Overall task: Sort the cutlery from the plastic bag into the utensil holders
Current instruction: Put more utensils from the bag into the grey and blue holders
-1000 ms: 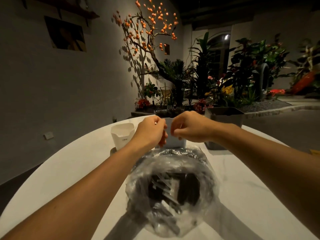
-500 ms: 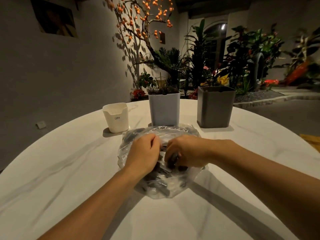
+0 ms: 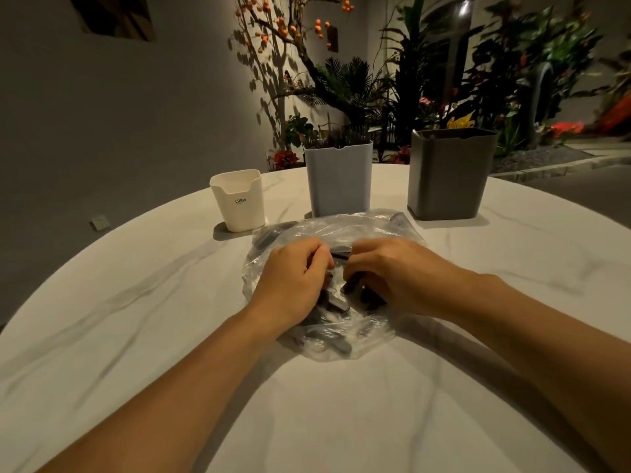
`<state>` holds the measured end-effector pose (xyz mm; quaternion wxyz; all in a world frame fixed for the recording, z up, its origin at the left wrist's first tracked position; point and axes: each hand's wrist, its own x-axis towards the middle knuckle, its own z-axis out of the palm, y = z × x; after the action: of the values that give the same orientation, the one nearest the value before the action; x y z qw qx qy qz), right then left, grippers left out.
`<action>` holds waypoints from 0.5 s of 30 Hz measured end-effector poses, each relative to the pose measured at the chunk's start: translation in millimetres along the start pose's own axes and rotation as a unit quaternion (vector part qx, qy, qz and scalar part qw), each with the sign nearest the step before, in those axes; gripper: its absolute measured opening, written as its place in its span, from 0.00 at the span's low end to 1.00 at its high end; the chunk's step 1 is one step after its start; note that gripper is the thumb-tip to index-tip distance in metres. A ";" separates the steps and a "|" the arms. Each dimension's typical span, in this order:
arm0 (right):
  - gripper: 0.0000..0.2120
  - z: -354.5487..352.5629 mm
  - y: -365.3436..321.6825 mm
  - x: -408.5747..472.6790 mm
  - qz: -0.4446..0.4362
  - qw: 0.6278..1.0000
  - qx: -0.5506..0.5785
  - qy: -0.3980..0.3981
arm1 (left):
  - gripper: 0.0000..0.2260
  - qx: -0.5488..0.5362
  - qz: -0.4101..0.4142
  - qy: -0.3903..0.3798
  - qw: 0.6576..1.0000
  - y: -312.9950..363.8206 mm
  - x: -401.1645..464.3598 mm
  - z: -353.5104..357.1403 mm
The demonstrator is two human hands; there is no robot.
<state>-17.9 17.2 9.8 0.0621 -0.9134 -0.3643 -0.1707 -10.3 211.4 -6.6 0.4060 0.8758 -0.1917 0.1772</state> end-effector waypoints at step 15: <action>0.24 -2.5 -14.3 -1.7 -0.030 0.996 -0.079 0.002 | 0.10 -0.001 0.006 -0.005 1.000 3.3 -5.8 -3.0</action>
<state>-29.5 25.9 11.4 -0.0143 -0.9037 -0.3772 -0.2023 -17.3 212.9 -5.4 0.4043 0.8752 -0.1994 0.1755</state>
